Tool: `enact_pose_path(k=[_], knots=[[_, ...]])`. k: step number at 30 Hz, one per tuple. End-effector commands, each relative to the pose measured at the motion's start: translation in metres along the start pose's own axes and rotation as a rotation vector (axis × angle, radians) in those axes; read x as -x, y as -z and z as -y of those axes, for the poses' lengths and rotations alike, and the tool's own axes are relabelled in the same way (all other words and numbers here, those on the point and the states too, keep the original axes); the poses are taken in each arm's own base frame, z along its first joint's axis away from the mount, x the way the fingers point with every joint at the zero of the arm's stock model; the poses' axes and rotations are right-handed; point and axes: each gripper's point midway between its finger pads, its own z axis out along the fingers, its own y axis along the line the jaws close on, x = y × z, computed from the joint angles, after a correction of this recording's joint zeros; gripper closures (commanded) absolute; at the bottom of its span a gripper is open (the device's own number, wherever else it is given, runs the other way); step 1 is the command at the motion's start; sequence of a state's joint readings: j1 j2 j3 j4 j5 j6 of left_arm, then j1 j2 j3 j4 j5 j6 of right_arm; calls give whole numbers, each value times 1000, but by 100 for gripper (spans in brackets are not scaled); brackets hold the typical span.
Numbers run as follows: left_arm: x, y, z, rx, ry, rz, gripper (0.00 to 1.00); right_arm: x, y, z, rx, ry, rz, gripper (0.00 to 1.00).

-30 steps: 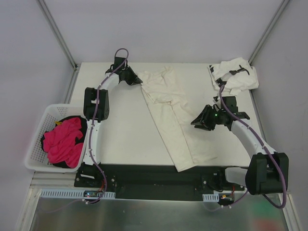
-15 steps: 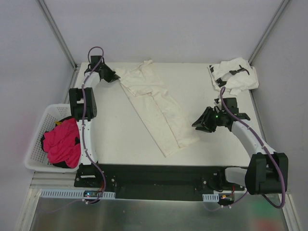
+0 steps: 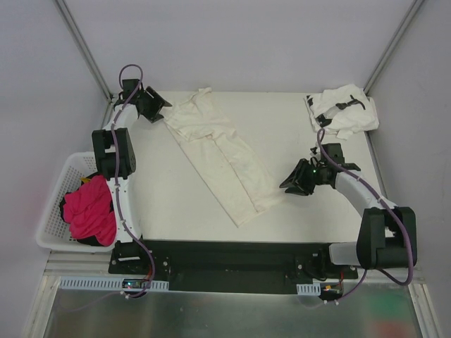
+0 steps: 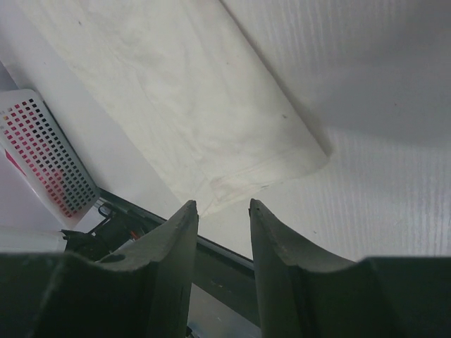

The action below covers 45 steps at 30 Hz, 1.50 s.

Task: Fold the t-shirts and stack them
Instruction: Rotate the tshirt 90 degrees

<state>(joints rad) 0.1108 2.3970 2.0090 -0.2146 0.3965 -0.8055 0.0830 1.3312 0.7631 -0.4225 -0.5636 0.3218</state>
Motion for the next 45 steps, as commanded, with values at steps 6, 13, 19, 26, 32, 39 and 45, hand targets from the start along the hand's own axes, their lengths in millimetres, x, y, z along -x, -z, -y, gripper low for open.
enact_pose_path(k=[6,13,19,26,32,39,45], knots=[[-58,73,80,-177,-192,-93,36,30,-12,-14,57,64,39,62],[-164,109,98,-137,-364,-243,34,57,-28,-12,39,32,91,62],[-278,143,86,-156,-519,-450,35,84,-44,-5,90,-53,135,62],[-328,168,24,-53,-521,-556,36,147,-69,-42,185,-31,177,61],[-346,174,6,-29,-517,-599,37,165,-112,-47,190,-58,123,61],[-363,167,11,-41,-527,-650,39,181,-156,-69,226,-57,69,61],[-380,169,3,-40,-551,-701,39,184,-179,-85,245,-50,45,61]])
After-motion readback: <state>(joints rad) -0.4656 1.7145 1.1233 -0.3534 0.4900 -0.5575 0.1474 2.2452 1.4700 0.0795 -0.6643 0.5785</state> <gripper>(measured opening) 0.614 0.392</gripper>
